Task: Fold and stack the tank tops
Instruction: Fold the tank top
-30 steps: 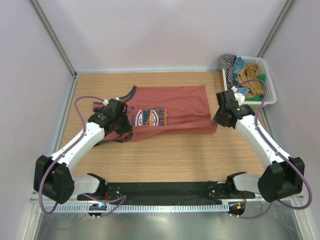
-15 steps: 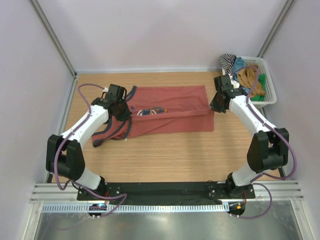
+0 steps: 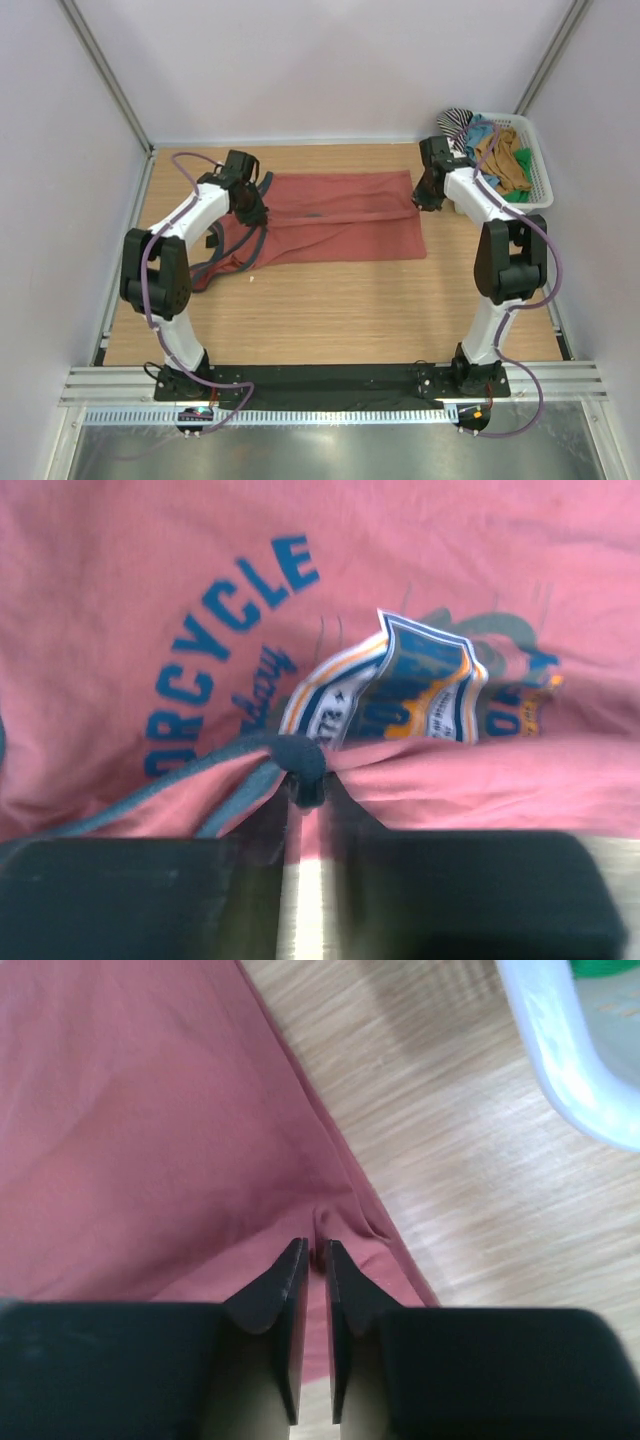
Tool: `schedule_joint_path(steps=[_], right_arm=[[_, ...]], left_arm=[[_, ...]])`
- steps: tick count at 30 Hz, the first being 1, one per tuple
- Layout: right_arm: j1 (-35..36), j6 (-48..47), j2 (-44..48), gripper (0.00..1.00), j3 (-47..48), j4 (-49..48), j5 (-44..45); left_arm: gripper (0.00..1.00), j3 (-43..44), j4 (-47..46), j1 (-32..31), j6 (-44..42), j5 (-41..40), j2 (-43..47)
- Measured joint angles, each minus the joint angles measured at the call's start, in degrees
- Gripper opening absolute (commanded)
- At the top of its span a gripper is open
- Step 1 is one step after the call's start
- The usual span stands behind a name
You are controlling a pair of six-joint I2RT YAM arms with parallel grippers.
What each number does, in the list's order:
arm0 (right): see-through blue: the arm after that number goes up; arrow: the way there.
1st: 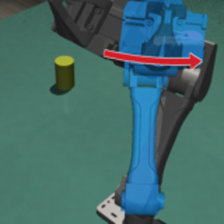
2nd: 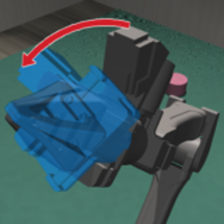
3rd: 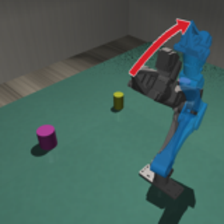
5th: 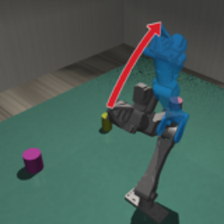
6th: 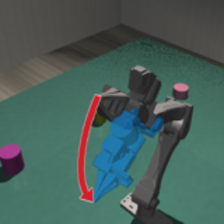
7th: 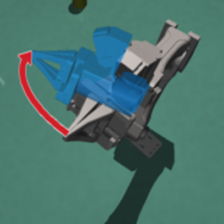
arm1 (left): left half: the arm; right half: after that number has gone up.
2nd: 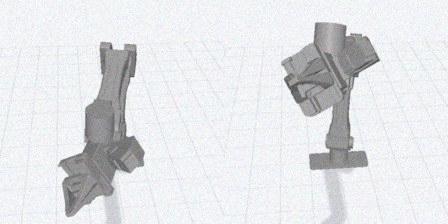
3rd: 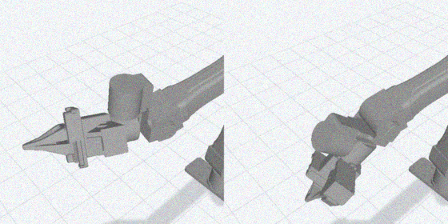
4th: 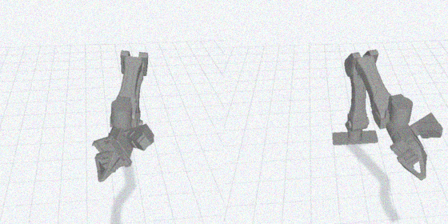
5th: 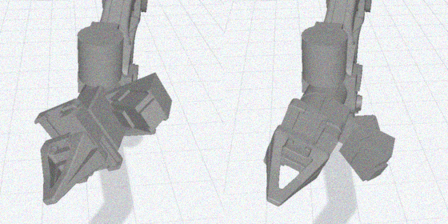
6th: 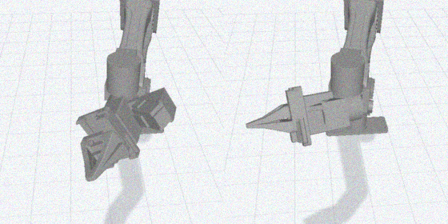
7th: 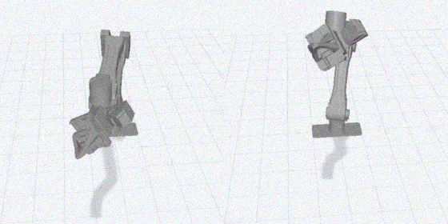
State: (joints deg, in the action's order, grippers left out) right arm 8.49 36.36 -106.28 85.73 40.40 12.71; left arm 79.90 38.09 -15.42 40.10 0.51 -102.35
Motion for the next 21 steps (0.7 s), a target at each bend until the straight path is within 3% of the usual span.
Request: schedule_joint_path(steps=[1,3,4,5,8,12,17,21], right_arm=[[0.0,0.1,-1.0,0.40,0.8,-0.2,0.0],[-0.1,-0.1,-2.6,0.48,1.9,-0.5,0.0],[-0.1,-0.2,-3.1,0.56,2.0,-0.8,-0.1],[-0.2,-0.2,-3.2,0.57,2.0,-1.0,-0.1],[-0.3,-0.7,-1.5,0.62,-0.7,-3.4,-0.2],[-0.3,-1.3,6.1,0.58,-9.1,-6.1,-1.4],[-0.4,-1.5,18.5,0.58,-21.6,-9.3,-5.1],[-0.4,-1.4,22.7,0.58,-28.9,-11.4,-7.0]], left_arm=[[0.41,1.0,0.0,0.2,-0.5,0.1,-1.3],[0.60,2.9,0.2,0.5,-0.4,0.2,-3.7],[0.62,3.7,0.4,0.6,-0.4,0.1,-4.6],[0.64,4.2,0.5,0.7,-0.3,0.1,-5.1],[0.66,4.3,0.6,0.9,-0.1,-0.7,-4.3],[0.65,1.7,0.4,0.9,-0.1,-1.5,0.9],[0.66,-6.1,-0.8,0.9,0.0,-1.8,12.5],[0.66,-13.6,-2.0,1.3,0.3,-1.4,18.2]])
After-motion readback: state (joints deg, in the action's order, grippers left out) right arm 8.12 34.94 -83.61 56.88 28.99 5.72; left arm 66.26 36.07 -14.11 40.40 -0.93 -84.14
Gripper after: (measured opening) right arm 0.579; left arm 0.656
